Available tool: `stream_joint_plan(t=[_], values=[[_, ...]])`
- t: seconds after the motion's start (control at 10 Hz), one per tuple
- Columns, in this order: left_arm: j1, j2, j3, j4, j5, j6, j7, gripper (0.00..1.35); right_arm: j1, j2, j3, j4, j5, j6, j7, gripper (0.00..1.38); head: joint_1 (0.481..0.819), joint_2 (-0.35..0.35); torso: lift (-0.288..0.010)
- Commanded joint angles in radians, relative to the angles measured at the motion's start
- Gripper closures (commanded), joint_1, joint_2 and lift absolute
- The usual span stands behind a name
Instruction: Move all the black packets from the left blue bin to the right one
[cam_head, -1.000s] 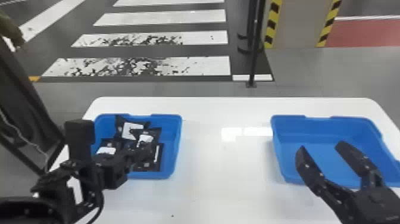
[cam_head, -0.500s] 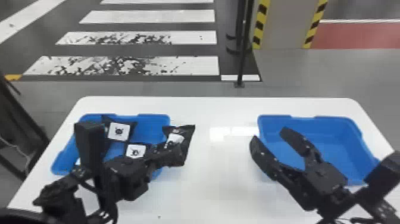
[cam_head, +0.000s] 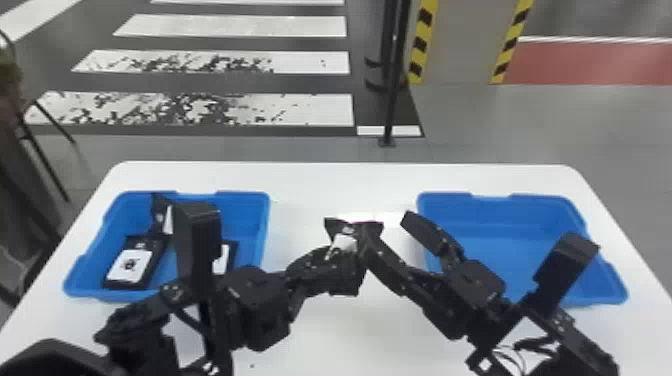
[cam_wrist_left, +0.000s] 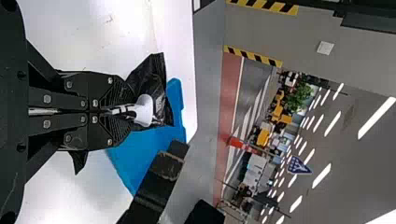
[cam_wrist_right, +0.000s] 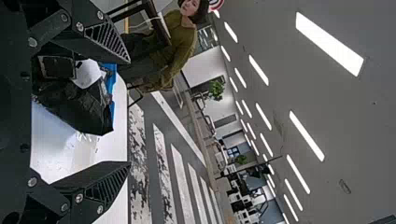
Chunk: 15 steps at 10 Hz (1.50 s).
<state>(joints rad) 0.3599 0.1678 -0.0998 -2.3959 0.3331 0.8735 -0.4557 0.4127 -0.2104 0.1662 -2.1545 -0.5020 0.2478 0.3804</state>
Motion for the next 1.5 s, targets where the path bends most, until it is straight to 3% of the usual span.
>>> stream_joint_plan(t=[0.0, 0.2, 0.4, 0.5, 0.6, 0.8, 0.9, 1.1, 1.2, 1.4], values=[[-0.009, 0.004, -0.024, 0.004, 0.008, 0.003, 0.0, 1.2, -0.02, -0.006, 0.015, 0.016, -0.017, 0.007, 0.0, 0.27, 0.695, -0.014, -0.14], [-0.019, 0.006, -0.044, 0.007, 0.02, -0.005, -0.001, 1.2, -0.047, -0.007, 0.033, 0.055, -0.038, 0.01, 0.0, 0.31, 0.695, -0.025, -0.14], [-0.021, 0.007, -0.052, 0.007, 0.026, -0.007, -0.003, 1.2, -0.064, -0.009, 0.035, 0.069, -0.064, 0.02, 0.0, 0.94, 0.695, -0.029, -0.14], [-0.019, 0.007, -0.05, 0.007, 0.028, -0.01, -0.003, 1.2, -0.064, -0.009, 0.035, 0.072, -0.072, 0.02, 0.0, 1.17, 0.695, -0.033, -0.14], [-0.016, 0.006, -0.048, 0.007, 0.028, -0.01, -0.003, 1.2, -0.062, -0.009, 0.035, 0.072, -0.076, 0.017, 0.0, 1.28, 0.695, -0.034, -0.14], [-0.014, 0.002, -0.038, 0.009, 0.028, -0.024, -0.003, 1.2, -0.057, -0.009, 0.035, 0.069, -0.098, 0.054, 0.015, 1.28, 0.695, -0.03, -0.14], [-0.006, 0.001, -0.03, 0.014, 0.034, -0.044, 0.0, 1.12, -0.059, -0.007, 0.035, 0.072, -0.112, 0.054, 0.021, 1.28, 0.695, -0.021, -0.14], [0.025, -0.01, 0.004, 0.041, 0.066, -0.066, 0.011, 0.21, -0.081, -0.007, 0.025, 0.087, -0.13, 0.047, 0.023, 1.28, 0.695, -0.009, -0.14], [0.04, -0.013, 0.03, 0.041, 0.07, -0.064, 0.011, 0.07, -0.108, -0.01, 0.003, 0.106, -0.132, 0.042, 0.021, 1.28, 0.695, -0.004, -0.14], [0.07, -0.028, 0.08, 0.031, 0.068, -0.071, 0.011, 0.17, -0.192, -0.035, -0.049, 0.192, -0.116, 0.039, 0.021, 1.28, 0.695, -0.007, -0.14]])
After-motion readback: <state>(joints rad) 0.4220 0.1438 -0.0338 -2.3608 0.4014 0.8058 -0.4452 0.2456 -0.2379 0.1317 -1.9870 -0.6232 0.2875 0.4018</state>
